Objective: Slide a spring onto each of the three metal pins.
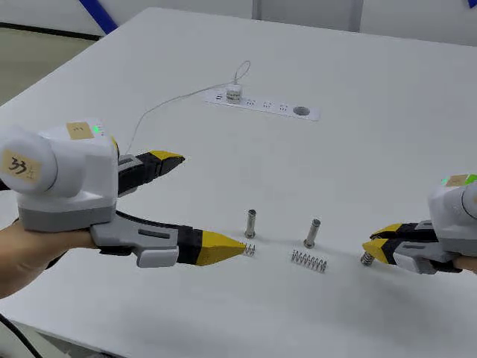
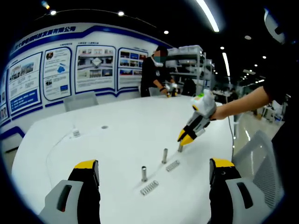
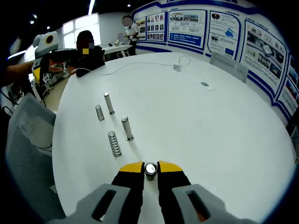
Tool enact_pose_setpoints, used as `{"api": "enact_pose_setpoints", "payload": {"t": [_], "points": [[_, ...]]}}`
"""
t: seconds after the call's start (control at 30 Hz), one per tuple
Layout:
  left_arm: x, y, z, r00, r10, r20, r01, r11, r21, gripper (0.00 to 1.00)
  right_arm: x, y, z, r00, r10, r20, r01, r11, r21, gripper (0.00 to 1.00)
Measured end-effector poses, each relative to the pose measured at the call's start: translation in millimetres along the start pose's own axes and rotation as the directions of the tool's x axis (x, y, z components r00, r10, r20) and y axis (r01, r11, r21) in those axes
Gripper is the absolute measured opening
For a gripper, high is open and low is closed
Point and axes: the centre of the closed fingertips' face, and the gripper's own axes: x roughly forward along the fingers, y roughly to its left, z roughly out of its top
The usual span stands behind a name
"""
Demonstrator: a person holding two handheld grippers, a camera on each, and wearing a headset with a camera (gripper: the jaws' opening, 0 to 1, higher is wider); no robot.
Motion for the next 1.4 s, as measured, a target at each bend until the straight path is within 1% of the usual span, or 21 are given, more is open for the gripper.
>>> {"api": "enact_pose_setpoints", "payload": {"t": [0.17, 0.4, 0.8, 0.93, 1.03, 1.13, 1.2, 1.3, 1.4], "points": [[0.2, -1.3, -3.3, 0.9999, -0.002, -0.014, 0.002, 1.000, 0.001, 1.00, 1.1, 0.6, -2.6, 1.0000, 0.000, -0.007, 0.000, 1.000, -0.005, 0.12], [-0.2, -1.4, -0.9, 1.0000, 0.000, -0.006, 0.000, 1.000, 0.000, 1.00, 1.5, 0.4, -2.1, 1.0000, 0.000, -0.006, 0.000, 1.000, -0.012, 0.12], [-2.9, -3.6, -0.9, 0.9999, 0.002, -0.010, -0.002, 1.000, 0.002, 1.00, 1.1, -1.9, -3.7, 0.9998, -0.010, -0.015, 0.010, 0.999, -0.031, 0.12], [-4.5, -4.2, 0.7, 1.0000, 0.002, -0.006, -0.002, 1.000, 0.002, 1.00, 1.1, -2.7, -4.1, 0.9998, -0.012, -0.016, 0.011, 0.999, -0.036, 0.12], [-5.7, -4.7, -1.0, 0.9999, 0.005, -0.012, -0.005, 1.000, 0.004, 1.00, 1.9, -4.8, -4.0, 0.9997, -0.020, -0.012, 0.019, 0.999, -0.042, 0.12], [-6.9, -4.5, -2.3, 0.9998, 0.008, -0.018, -0.008, 1.000, 0.003, 1.00, 2.1, -5.2, -3.9, 0.9998, -0.018, -0.010, 0.017, 0.999, -0.033, 0.12], [-7.8, -5.3, 0.5, 0.9999, 0.009, -0.006, -0.009, 1.000, 0.000, 1.00, 1.2, -5.3, -2.9, 0.9997, -0.019, -0.012, 0.019, 0.999, -0.040, 0.13], [-9.3, -6.1, 4.0, 0.9999, 0.013, 0.004, -0.013, 1.000, 0.001, 1.00, -2.7, -6.4, 3.5, 0.9997, -0.024, 0.003, 0.025, 0.999, -0.045, 0.14], [-10.3, -7.6, 5.1, 0.9999, 0.015, 0.003, -0.015, 1.000, 0.004, 1.00, -5.1, -8.7, 6.3, 0.9993, -0.036, 0.008, 0.036, 0.999, -0.040, 0.15]]}}
